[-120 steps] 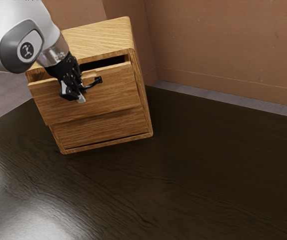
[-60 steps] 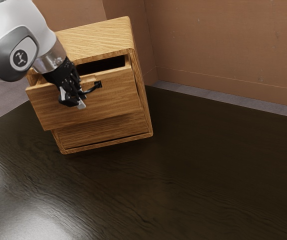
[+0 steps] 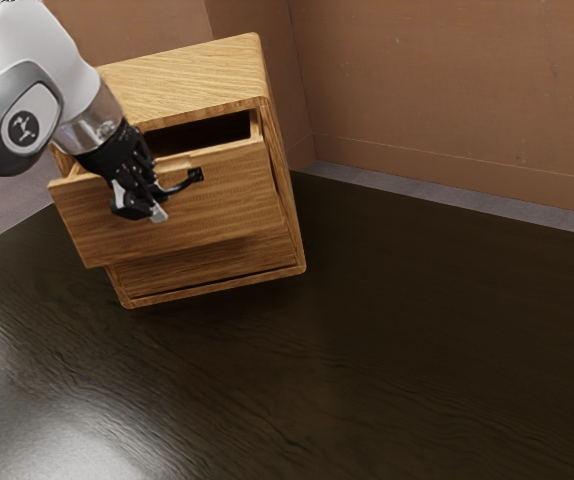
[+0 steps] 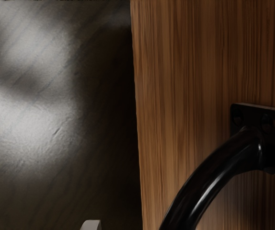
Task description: Pull the drawer handle with one arm to open the drawer
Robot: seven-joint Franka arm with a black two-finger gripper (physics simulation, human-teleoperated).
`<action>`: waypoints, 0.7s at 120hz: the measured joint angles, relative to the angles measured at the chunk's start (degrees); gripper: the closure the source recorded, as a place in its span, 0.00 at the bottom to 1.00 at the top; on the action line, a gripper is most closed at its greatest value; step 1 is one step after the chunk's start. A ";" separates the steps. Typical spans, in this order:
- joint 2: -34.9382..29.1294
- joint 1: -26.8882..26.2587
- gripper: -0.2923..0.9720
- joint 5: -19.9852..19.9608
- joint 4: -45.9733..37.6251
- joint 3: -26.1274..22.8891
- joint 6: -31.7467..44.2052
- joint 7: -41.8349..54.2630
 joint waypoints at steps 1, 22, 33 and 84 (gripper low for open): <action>-0.12 -0.01 0.67 0.00 -0.15 0.00 0.02 -0.02; -2.38 -0.29 0.67 -0.02 -3.03 0.04 0.83 -0.32; -2.64 -0.32 0.67 -0.18 -3.46 -0.10 1.59 -0.45; -6.55 -1.09 0.67 -0.26 -7.63 -0.40 3.21 -1.54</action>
